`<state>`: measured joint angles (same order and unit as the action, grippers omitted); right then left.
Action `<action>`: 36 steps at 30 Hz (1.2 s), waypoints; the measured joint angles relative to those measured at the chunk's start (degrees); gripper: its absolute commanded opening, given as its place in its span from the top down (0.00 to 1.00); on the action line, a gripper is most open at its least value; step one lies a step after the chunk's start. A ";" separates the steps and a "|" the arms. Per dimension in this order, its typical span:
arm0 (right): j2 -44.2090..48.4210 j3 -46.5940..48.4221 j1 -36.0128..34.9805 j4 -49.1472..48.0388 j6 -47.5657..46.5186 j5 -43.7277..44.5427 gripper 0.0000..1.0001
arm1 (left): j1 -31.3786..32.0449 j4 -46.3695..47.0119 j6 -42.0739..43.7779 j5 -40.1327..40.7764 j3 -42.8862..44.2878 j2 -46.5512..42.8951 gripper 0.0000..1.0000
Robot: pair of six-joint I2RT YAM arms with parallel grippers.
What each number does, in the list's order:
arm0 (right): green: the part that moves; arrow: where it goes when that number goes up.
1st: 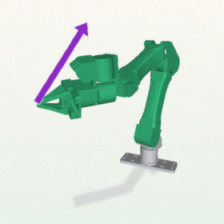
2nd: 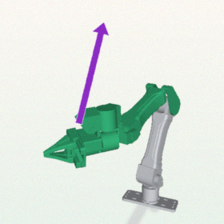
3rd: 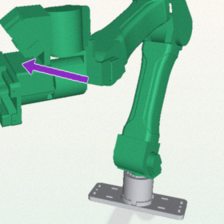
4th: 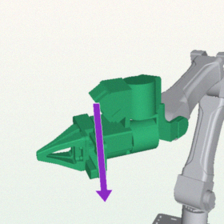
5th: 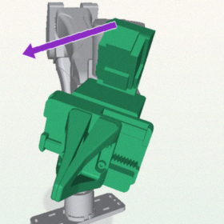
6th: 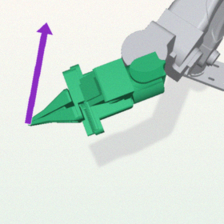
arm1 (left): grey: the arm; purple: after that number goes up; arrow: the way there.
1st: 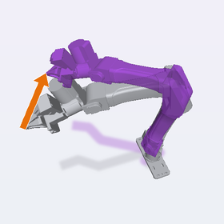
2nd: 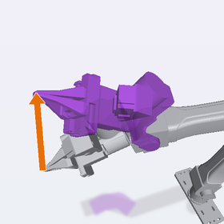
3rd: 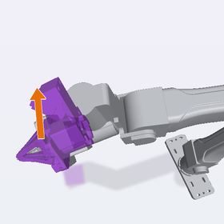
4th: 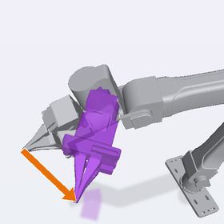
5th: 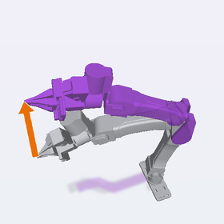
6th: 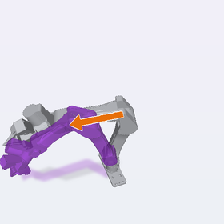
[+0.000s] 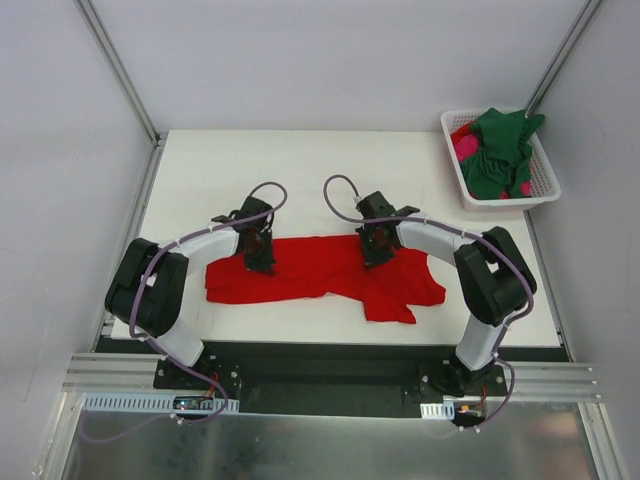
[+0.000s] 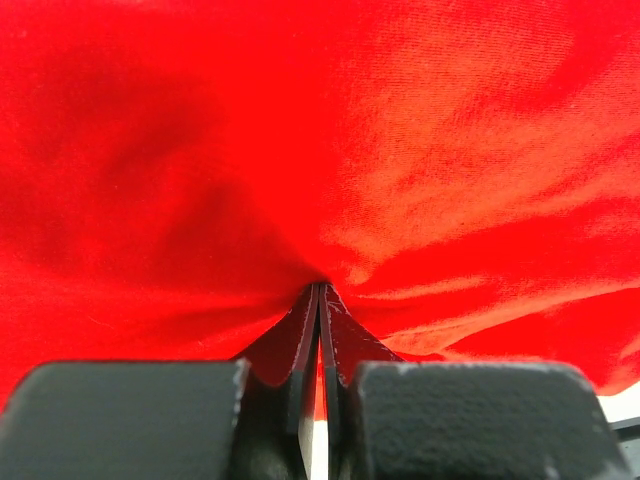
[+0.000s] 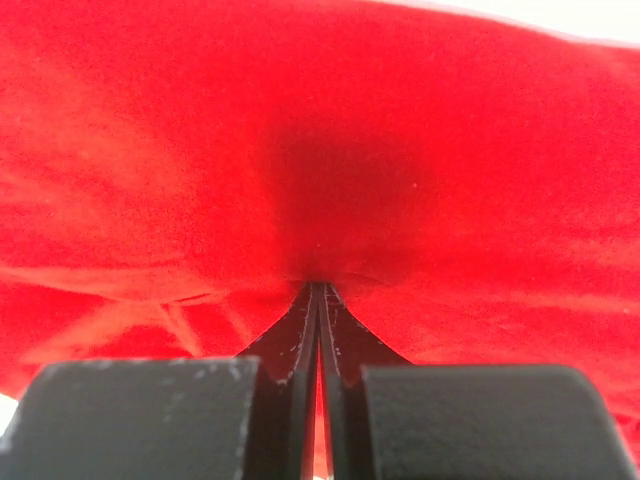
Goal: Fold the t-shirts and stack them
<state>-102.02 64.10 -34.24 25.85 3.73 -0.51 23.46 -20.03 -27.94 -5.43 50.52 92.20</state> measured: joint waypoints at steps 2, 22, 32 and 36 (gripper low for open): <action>-0.81 1.09 -0.02 0.83 -0.35 1.40 0.99 | 0.22 0.00 0.31 0.02 0.94 0.85 1.00; -7.21 9.94 2.21 6.51 -2.40 11.23 0.99 | 0.94 -2.82 5.16 5.53 10.95 8.63 1.00; -0.48 8.72 2.64 7.06 -2.71 10.80 0.98 | 0.92 -3.65 7.96 9.29 10.71 5.25 0.96; 10.08 7.34 2.64 7.65 -2.62 11.04 0.80 | 0.94 -4.33 8.87 10.36 10.71 -3.76 0.75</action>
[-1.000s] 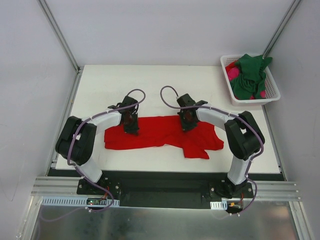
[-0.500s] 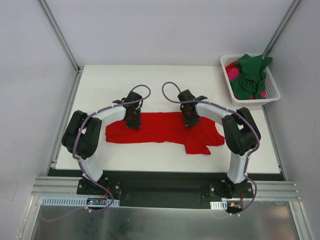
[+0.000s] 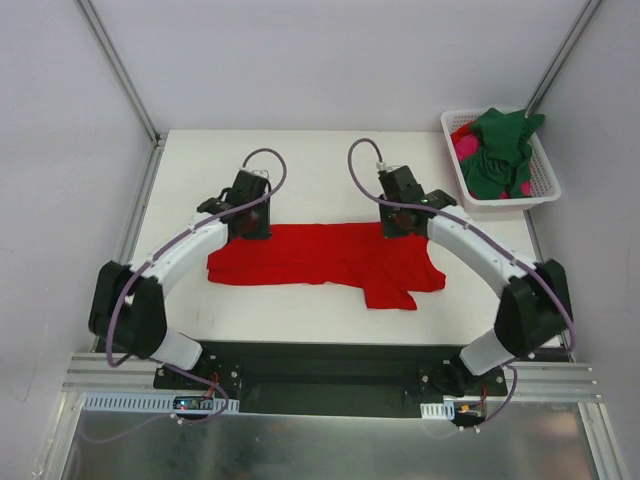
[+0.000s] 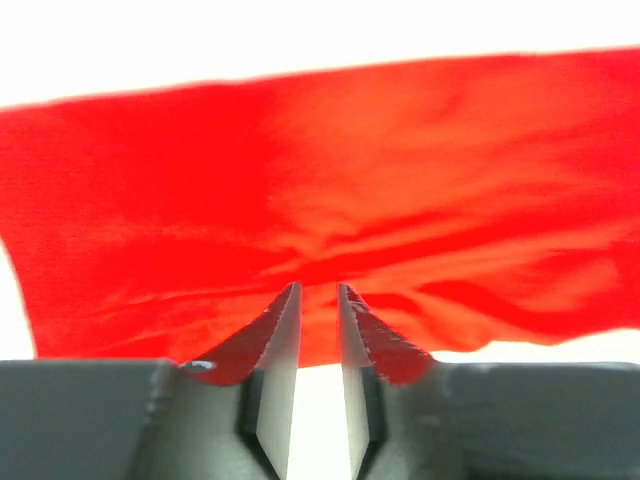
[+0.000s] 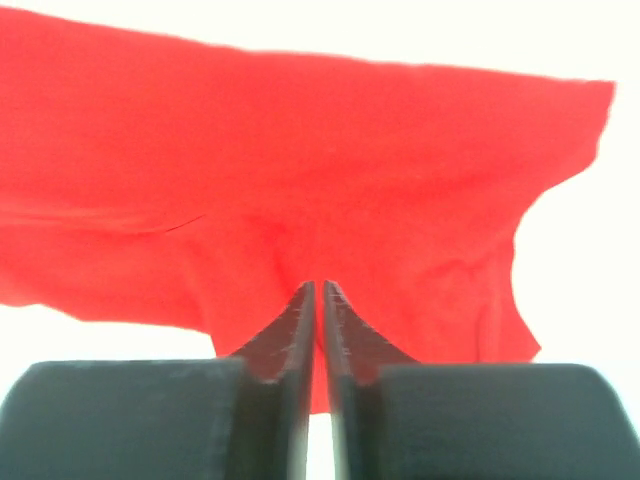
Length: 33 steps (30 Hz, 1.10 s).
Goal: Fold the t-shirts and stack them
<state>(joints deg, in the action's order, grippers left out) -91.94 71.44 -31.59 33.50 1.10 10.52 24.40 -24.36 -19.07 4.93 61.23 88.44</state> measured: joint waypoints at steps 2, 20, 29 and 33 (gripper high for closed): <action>5.60 -0.98 0.00 0.22 0.33 0.20 0.60 | 0.33 0.11 0.55 -0.09 0.13 -6.08 0.69; 40.17 -27.96 -2.78 9.01 13.97 -0.07 0.42 | 25.88 23.54 -10.01 -16.09 -14.16 -5.51 0.47; 48.13 -37.81 -2.80 10.10 20.92 0.09 0.39 | 33.94 38.84 -14.16 -18.18 -14.14 6.10 0.48; 49.29 -42.58 -2.80 8.70 24.02 -0.48 0.40 | 35.78 40.87 -14.49 -18.14 -13.92 9.33 0.48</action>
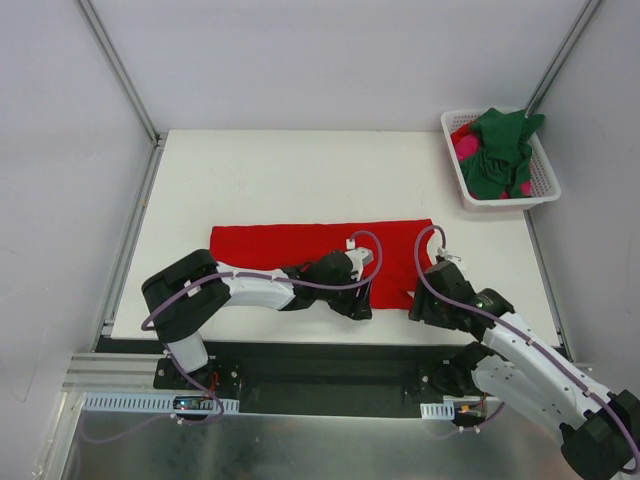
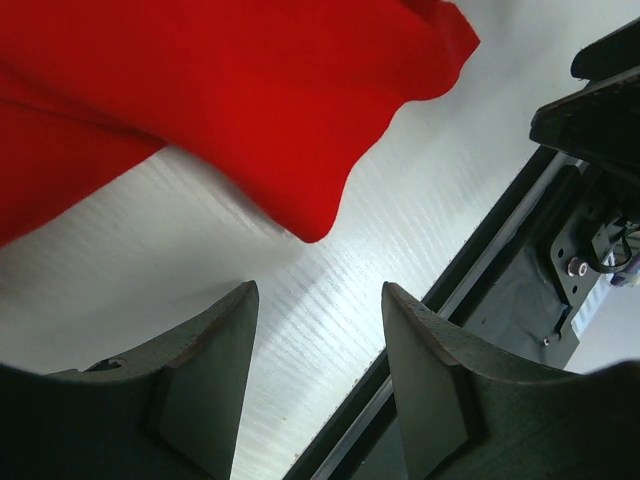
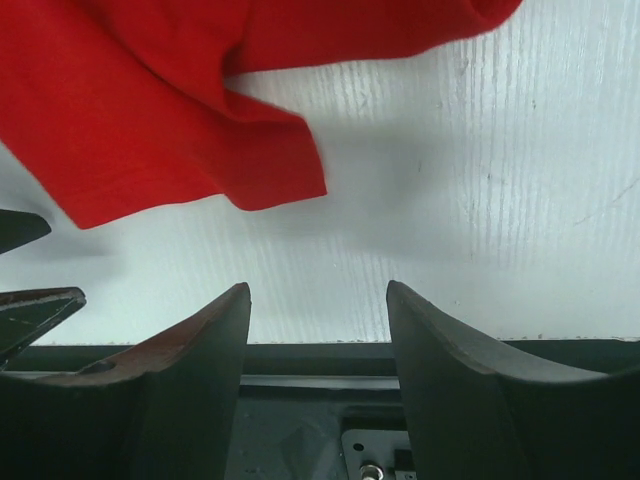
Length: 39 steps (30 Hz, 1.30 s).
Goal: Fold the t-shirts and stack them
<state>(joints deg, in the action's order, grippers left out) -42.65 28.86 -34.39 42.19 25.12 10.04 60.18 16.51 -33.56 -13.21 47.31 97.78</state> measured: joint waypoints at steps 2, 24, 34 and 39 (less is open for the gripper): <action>0.22 -1.68 0.00 -0.83 1.25 -0.04 0.40 | 0.44 0.50 0.00 -0.02 0.15 1.11 0.48; -2.25 -9.79 24.48 -16.96 -3.48 -19.56 0.45 | 0.98 1.70 -0.09 0.24 0.33 1.70 0.50; -3.67 -10.99 28.11 -18.86 -5.03 -26.16 0.69 | 0.98 1.73 -0.09 0.24 0.33 1.86 0.51; -3.89 -10.99 28.15 -18.91 -5.11 -26.82 0.69 | 0.98 2.08 -0.09 0.24 0.33 2.10 0.51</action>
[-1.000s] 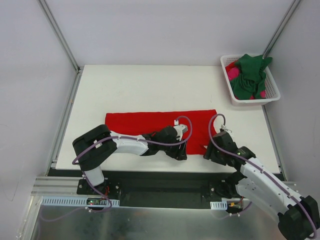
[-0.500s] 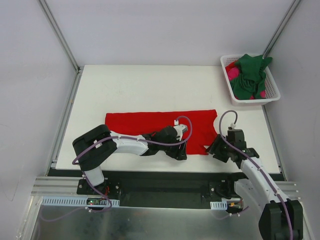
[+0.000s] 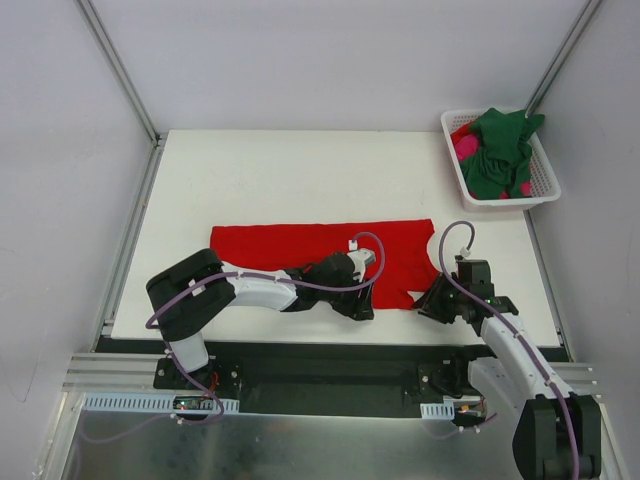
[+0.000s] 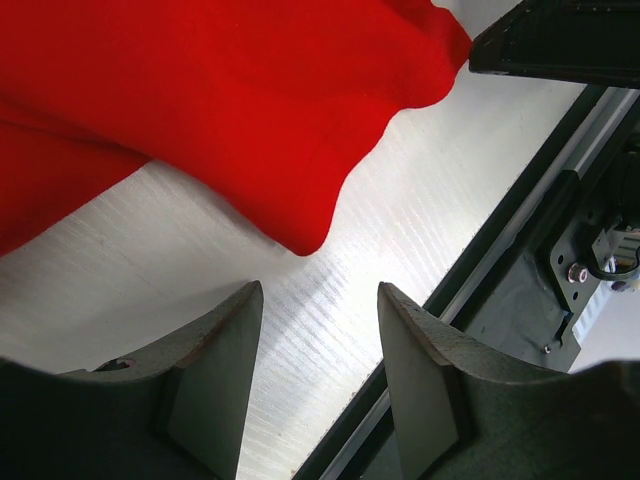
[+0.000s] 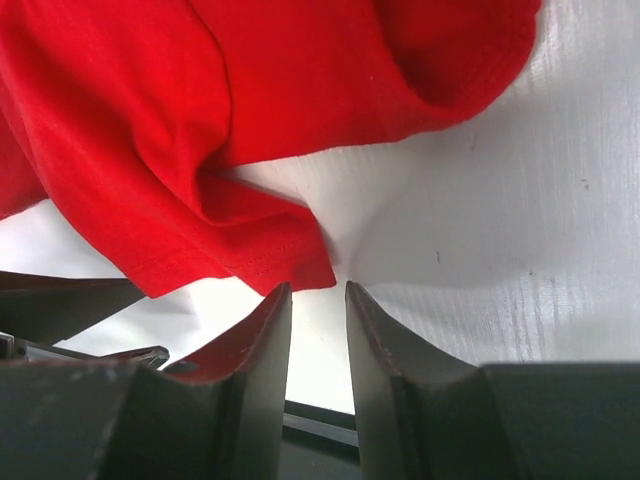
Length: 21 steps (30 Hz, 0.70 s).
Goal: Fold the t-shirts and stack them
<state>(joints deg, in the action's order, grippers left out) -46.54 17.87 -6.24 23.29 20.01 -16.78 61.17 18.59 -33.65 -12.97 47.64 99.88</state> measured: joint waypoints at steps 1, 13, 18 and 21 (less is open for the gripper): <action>-0.07 0.00 0.00 -0.07 0.00 0.00 0.69 | 0.00 0.02 0.00 0.00 0.00 0.02 0.51; -2.67 0.00 0.04 -2.27 -0.15 0.26 0.67 | 0.00 0.11 0.02 0.00 0.00 0.09 0.51; -3.56 0.00 0.07 -3.80 -0.17 0.26 0.67 | 0.00 0.11 0.04 0.00 0.00 0.09 0.51; -4.09 0.00 0.09 -4.57 -0.15 0.20 0.67 | 0.00 0.09 0.04 0.00 0.00 0.09 0.51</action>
<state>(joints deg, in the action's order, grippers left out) -50.63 17.87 -6.15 18.72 19.86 -16.58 61.17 18.68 -33.61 -12.97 47.64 99.96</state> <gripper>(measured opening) 0.325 0.487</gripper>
